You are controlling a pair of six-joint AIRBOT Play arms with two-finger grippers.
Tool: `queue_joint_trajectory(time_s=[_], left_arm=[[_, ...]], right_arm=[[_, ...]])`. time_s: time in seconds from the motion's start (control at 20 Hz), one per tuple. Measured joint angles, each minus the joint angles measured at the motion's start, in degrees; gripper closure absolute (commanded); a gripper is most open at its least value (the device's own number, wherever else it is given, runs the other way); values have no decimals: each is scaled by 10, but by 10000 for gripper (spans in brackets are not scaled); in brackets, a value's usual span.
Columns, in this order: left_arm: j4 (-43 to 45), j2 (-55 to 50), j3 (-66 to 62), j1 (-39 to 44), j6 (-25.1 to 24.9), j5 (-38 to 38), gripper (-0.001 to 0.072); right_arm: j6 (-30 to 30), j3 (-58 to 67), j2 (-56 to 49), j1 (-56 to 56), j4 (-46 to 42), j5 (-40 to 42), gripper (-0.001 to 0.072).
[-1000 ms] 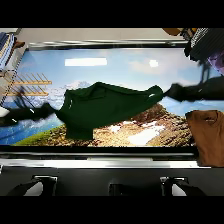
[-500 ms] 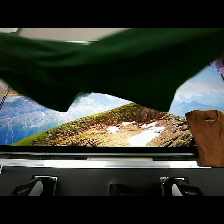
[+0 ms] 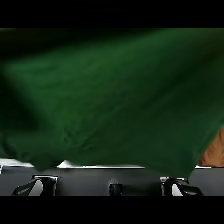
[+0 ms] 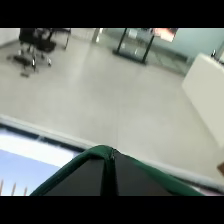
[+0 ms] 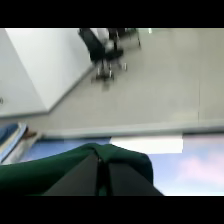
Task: Fold the clothes and pants, and hang the long-sleeved shirts on hangers.
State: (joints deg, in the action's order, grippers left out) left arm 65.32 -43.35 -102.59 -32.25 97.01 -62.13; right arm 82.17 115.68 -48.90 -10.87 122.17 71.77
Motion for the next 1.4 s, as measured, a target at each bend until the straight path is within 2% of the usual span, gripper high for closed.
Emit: queue_joint_trajectory(time_s=[0.25, 0.45, 0.6, 0.75, 0.95, 1.15, 1.4], left_arm=[[-55, -143, 49, 54, -82, -22, 694], [-69, -316, 67, 123, -125, 4, 694], [-73, -444, 68, 167, -136, 74, 693], [-77, -552, 46, 202, -141, 141, 693], [-78, -657, -3, 223, -144, 186, 693], [-78, -692, -28, 215, -146, 189, 694], [-70, -703, -36, 194, -155, 100, 693]], right_arm=[[-49, -2, -161, 0, 7, 141, 678], [-58, -3, -321, 1, 12, 190, 678], [-54, -3, -441, 1, 13, 166, 678], [-41, -3, -546, 1, 15, 94, 678], [-20, -3, -636, 0, 16, 2, 678], [-12, -2, -662, 0, 7, -17, 678], [-12, -2, -668, 0, -14, 72, 678]])
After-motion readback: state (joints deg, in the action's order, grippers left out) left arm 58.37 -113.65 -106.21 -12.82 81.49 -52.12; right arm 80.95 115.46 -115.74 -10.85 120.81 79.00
